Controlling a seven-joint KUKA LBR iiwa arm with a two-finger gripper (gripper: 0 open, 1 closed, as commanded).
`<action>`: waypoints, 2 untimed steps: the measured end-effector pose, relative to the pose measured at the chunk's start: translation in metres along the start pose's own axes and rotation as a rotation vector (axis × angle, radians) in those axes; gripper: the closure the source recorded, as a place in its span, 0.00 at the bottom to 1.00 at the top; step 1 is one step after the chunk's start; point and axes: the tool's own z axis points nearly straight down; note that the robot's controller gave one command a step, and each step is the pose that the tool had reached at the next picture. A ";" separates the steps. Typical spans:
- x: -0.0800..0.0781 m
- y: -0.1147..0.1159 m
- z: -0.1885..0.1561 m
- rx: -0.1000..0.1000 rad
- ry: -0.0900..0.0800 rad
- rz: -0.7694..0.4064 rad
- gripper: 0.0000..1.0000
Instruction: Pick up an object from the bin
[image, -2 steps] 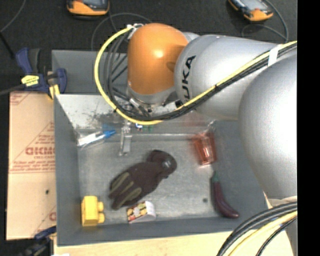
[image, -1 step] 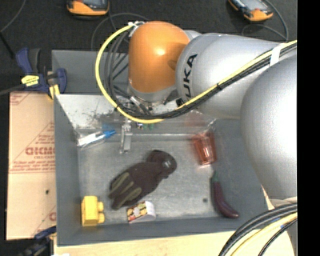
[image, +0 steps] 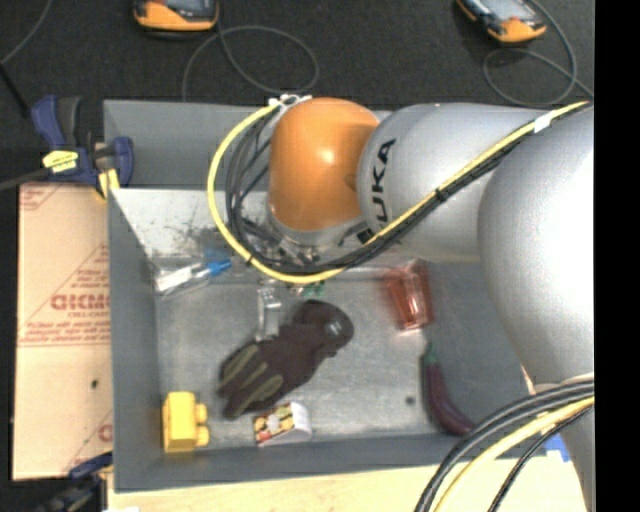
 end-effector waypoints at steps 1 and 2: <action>0.045 -0.047 0.000 0.000 0.000 -0.130 0.00; 0.062 -0.038 0.024 0.001 -0.004 -0.236 0.00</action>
Offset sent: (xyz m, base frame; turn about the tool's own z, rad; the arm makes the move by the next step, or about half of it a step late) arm -0.0648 -0.0402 -0.0375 -0.2753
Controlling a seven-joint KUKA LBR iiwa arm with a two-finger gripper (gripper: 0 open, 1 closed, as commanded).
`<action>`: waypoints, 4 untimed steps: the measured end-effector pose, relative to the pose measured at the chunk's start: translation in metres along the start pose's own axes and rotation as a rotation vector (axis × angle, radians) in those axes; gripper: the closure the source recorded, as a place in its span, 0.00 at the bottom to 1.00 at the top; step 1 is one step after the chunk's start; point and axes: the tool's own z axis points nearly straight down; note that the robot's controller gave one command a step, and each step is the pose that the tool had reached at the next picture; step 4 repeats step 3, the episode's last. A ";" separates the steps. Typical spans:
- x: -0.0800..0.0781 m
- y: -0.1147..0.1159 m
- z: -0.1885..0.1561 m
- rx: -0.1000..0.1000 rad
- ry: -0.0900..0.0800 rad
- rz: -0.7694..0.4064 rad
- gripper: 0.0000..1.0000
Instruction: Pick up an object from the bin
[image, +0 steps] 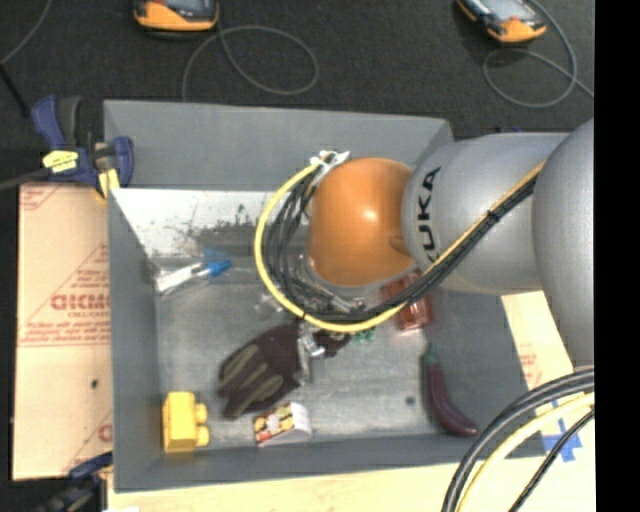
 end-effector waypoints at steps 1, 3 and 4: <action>-0.025 -0.014 0.059 0.002 -0.005 -0.133 0.00; -0.030 -0.016 0.068 0.000 -0.008 -0.122 1.00; -0.030 -0.016 0.068 0.000 -0.008 -0.122 1.00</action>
Offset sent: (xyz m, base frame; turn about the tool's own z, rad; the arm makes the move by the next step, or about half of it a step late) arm 0.0185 -0.0050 -0.0650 -0.1118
